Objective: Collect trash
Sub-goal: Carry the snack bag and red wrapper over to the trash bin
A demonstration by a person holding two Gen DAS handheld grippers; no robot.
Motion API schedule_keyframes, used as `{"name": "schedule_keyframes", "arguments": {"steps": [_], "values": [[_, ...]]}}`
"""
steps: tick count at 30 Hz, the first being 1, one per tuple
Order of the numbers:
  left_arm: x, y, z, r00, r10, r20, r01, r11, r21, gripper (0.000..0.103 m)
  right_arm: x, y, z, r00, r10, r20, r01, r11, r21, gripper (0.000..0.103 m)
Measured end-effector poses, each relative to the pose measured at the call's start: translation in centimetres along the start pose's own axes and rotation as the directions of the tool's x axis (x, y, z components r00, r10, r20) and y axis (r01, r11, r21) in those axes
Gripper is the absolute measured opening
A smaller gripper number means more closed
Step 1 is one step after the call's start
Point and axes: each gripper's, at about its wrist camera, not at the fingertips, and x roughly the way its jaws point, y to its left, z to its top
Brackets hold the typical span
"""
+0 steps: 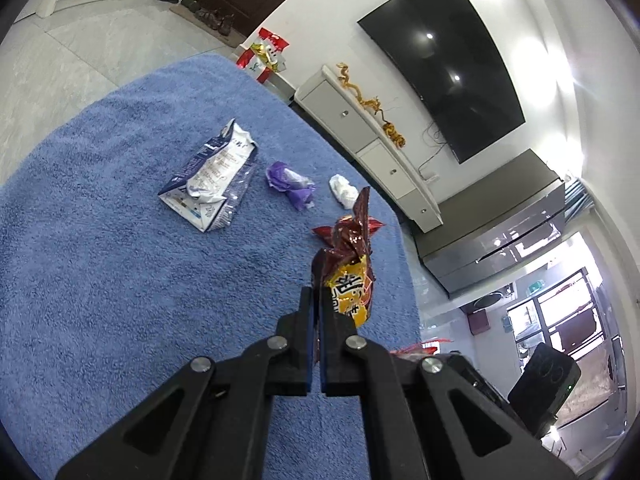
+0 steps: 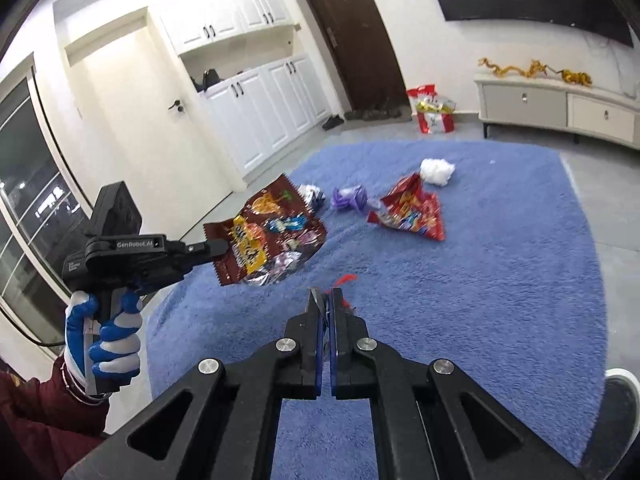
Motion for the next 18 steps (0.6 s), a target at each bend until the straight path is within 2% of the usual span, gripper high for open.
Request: {"name": "schedule_keyframes", "arguments": {"steps": [9,18], "values": [[0.4,-3.6,-0.5,0.999,-0.033,-0.027,0.034,0.997,0.071,0.001,-5.2,-2.3,-0.1,0.99,-0.085,0.113,0.081,0.996,0.043,0.002],[5.9,-10.2,-1.8,0.987,-0.063,-0.145,0.09,0.978,0.187,0.001,-11.5,-7.3,-1.9,0.951,-0.228,0.207,0.195,0.967,0.166,0.002]]}}
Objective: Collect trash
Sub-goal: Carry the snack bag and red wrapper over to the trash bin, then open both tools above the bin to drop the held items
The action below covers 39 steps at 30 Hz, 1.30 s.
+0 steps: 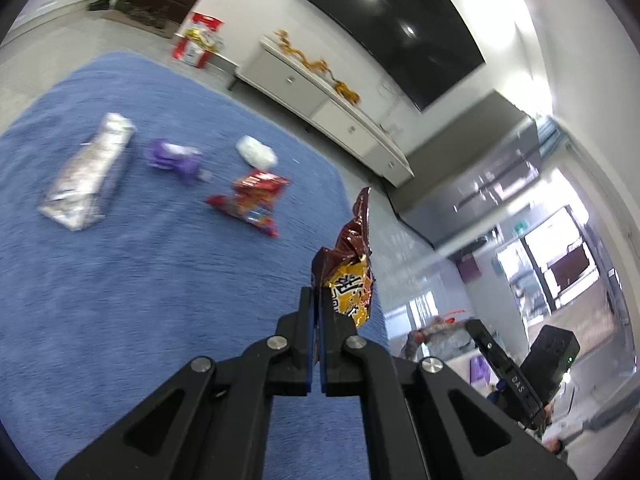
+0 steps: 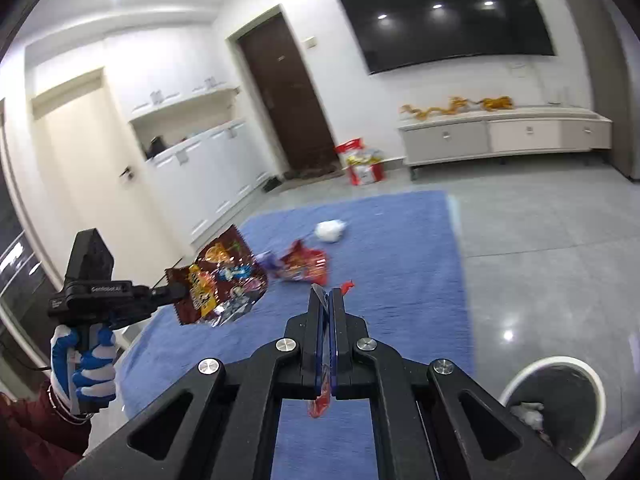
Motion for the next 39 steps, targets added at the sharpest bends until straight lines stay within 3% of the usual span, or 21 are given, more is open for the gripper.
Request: {"name": "schedule_keyframes", "arguments": {"steps": [10,23,33,39], "values": [[10.5,-9.1,-0.9,0.984,-0.022,-0.178,0.051,0.985,0.164,0.001,-4.0,-8.9,-1.5,0.985,-0.164,0.052,0.155,0.977,0.147,0.002],[25.8,-19.6,-5.8,0.919,0.068,-0.389,0.077,0.936,0.345,0.001,-4.1,-20.1,-6.4,0.943,-0.33,-0.038,0.323,0.884,0.338,0.002],[35.3,-21.9,-10.5,0.865,0.187,-0.466,0.026,0.91,0.413,0.001,-2.0,-26.3,-9.8,0.919,-0.372,-0.13,0.391,0.818,0.422,0.003],[39.2,-22.4,-12.3,0.835,0.212,-0.508,0.021,0.91,0.414,0.004,-0.7,-27.7,-10.7,0.903,-0.387,-0.185,0.428,0.797,0.425,0.007]]}}
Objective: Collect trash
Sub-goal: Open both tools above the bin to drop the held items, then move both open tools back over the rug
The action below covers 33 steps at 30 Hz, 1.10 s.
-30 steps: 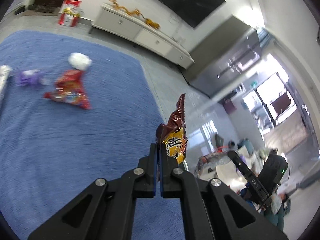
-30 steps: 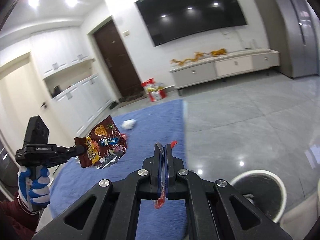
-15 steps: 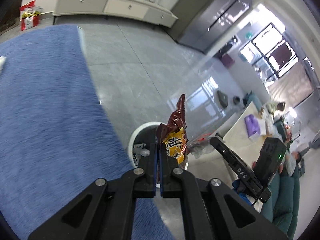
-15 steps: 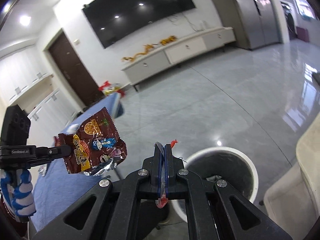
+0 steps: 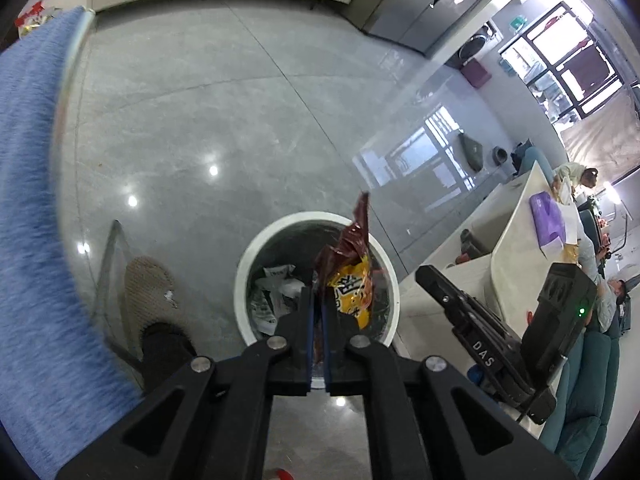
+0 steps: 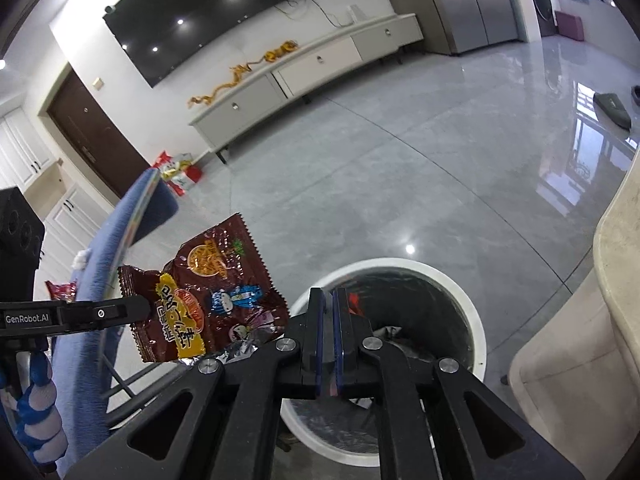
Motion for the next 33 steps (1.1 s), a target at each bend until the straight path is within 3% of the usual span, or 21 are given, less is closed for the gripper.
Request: {"name": "schedule_keyframes", "arguments": {"steps": [1,3,5,7,9,10,18,28,33], "values": [[0.4,-0.1,0.1,1.0,-0.004,-0.007,0.004,1.0,0.0,0.005,0.2,-0.2,-0.1,1.0,-0.006,-0.007,0.006,1.0,0.004,0.009],[1.3,-0.4,0.2,1.0,-0.011,-0.026,0.011,1.0,0.003,0.006,0.6,-0.5,-0.2,1.0,-0.018,-0.015,0.018,1.0,0.01,0.024],[1.7,-0.6,0.1,0.999,-0.017,-0.036,0.018,1.0,0.009,0.007,0.6,-1.1,-0.4,1.0,-0.023,-0.02,0.023,1.0,0.017,0.03],[1.7,-1.0,0.0,0.999,-0.017,-0.032,0.018,1.0,0.019,0.013,0.5,-1.5,-0.6,0.999,-0.028,-0.024,0.029,0.999,0.025,0.031],[1.1,-1.1,0.0,0.999,-0.026,-0.025,0.026,1.0,0.017,0.029,0.2,-1.7,-0.8,0.999,-0.036,-0.025,0.037,0.999,0.031,0.031],[0.7,-0.7,-0.2,0.999,-0.029,-0.02,0.03,0.999,0.013,0.031,0.0,-1.8,-0.9,0.999,-0.037,-0.022,0.038,0.999,0.035,0.031],[-3.5,0.3,-1.5,0.998,-0.044,0.036,0.042,0.998,0.036,0.032,-2.3,-1.4,-1.0,0.999,-0.036,0.013,0.035,0.998,0.044,0.033],[-13.0,2.9,-5.3,0.976,0.007,0.218,-0.02,0.998,0.061,0.032,-7.4,2.4,-1.0,0.996,-0.003,0.085,0.005,1.0,-0.023,0.035],[-17.8,5.6,-8.1,0.957,0.05,0.287,-0.065,0.997,0.042,0.05,-10.2,5.6,-0.6,0.991,0.03,0.128,-0.02,0.997,-0.081,0.038]]}}
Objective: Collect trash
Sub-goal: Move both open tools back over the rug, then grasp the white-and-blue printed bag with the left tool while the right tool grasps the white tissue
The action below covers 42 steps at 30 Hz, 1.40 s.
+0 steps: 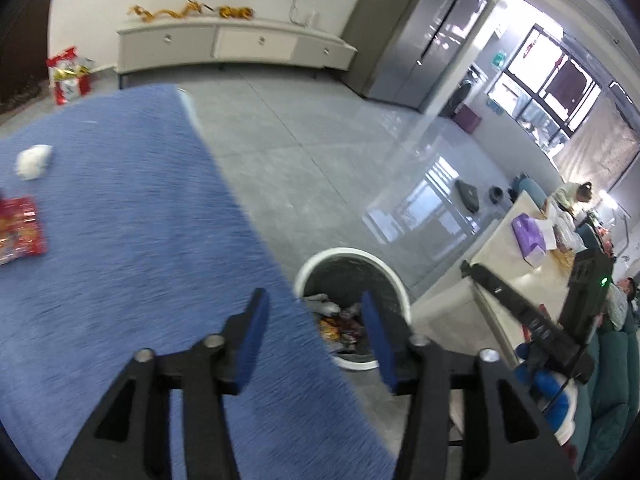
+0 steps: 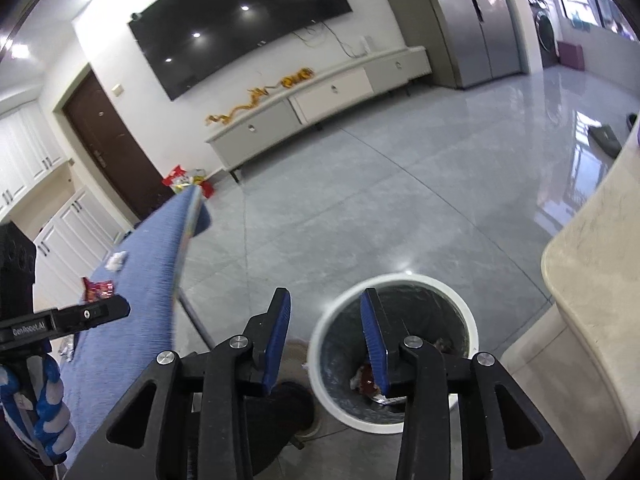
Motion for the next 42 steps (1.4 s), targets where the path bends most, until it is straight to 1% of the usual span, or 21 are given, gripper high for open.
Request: {"name": "schedule_keyframes", "arguments": {"steps": [3,7,9,10,11,14,15,16,18,21,22,24,25,27,28,32,34,37,42], "values": [[-3.4,2.2,-1.0,0.998,0.032,0.046,-0.032,0.999,-0.01,0.051,-1.3,2.1,0.6,0.999,0.02,0.024,-0.019,0.999,-0.036,0.039],[-7.7,5.7,-2.6,0.99,0.087,0.109,-0.082,0.995,-0.048,0.052,-2.6,5.2,1.4,0.997,0.056,0.051,-0.051,0.995,-0.084,0.039],[-9.9,7.5,-3.6,0.983,0.124,0.139,-0.115,0.991,-0.066,0.053,-2.9,6.9,1.7,0.996,0.073,0.057,-0.066,0.991,-0.112,0.039],[-11.3,8.8,-4.4,0.975,0.155,0.156,-0.144,0.986,-0.079,0.054,-3.0,7.7,1.8,0.995,0.081,0.058,-0.074,0.989,-0.125,0.039],[-12.0,9.4,-5.0,0.97,0.177,0.165,-0.164,0.982,-0.09,0.054,-3.1,8.4,1.9,0.994,0.091,0.059,-0.082,0.987,-0.137,0.039],[-14.5,12.6,-6.8,0.949,0.254,0.188,-0.231,0.963,-0.138,0.056,-3.1,10.3,2.0,0.992,0.118,0.055,-0.107,0.98,-0.167,0.042],[-15.1,13.5,-7.4,0.94,0.28,0.193,-0.253,0.956,-0.151,0.058,-2.9,11.1,1.9,0.991,0.126,0.05,-0.116,0.977,-0.177,0.042],[-16.0,14.9,-8.3,0.927,0.317,0.199,-0.287,0.943,-0.168,0.059,-2.9,11.6,1.8,0.99,0.133,0.044,-0.123,0.975,-0.185,0.043],[-16.9,16.6,-9.6,0.91,0.366,0.197,-0.33,0.924,-0.192,0.061,-2.8,12.7,1.4,0.989,0.145,0.029,-0.136,0.97,-0.201,0.043],[-17.8,19.6,-12.0,0.887,0.429,0.172,-0.384,0.891,-0.241,0.062,-2.4,14.3,0.9,0.988,0.153,0.002,-0.149,0.962,-0.23,0.043],[-18.3,21.2,-13.2,0.88,0.45,0.154,-0.402,0.876,-0.267,0.062,-2.2,14.9,0.8,0.988,0.156,-0.006,-0.153,0.959,-0.239,0.043],[-18.9,23.0,-14.8,0.869,0.478,0.129,-0.424,0.853,-0.303,0.062,-2.0,15.7,0.5,0.987,0.158,-0.021,-0.159,0.954,-0.256,0.044],[-19.4,24.4,-15.7,0.86,0.497,0.114,-0.44,0.836,-0.328,0.062,-1.9,16.1,0.4,0.987,0.158,-0.029,-0.16,0.951,-0.264,0.045],[-20.2,25.9,-16.7,0.848,0.52,0.098,-0.458,0.814,-0.357,0.062,-1.6,16.8,0.3,0.987,0.157,-0.041,-0.162,0.948,-0.272,0.049],[-20.6,26.9,-17.4,0.84,0.536,0.089,-0.469,0.798,-0.379,0.063,-1.4,17.2,0.2,0.986,0.157,-0.046,-0.164,0.947,-0.276,0.049],[-22.0,29.5,-18.5,0.825,0.56,0.076,-0.477,0.763,-0.436,0.064,-0.4,18.6,0.1,0.985,0.158,-0.071,-0.172,0.94,-0.294,0.049],[-22.5,30.1,-18.5,0.82,0.567,0.08,-0.477,0.754,-0.451,0.065,0.3,19.4,0.0,0.983,0.159,-0.086,-0.178,0.935,-0.307,0.049],[-22.8,30.6,-17.7,0.817,0.569,0.089,-0.478,0.756,-0.447,0.065,1.6,20.4,0.0,0.981,0.158,-0.11,-0.185,0.928,-0.323,0.049],[-22.5,30.5,-14.1,0.819,0.562,0.119,-0.482,0.786,-0.388,0.069,4.2,22.2,0.3,0.976,0.159,-0.149,-0.202,0.917,-0.343,0.049]]}}
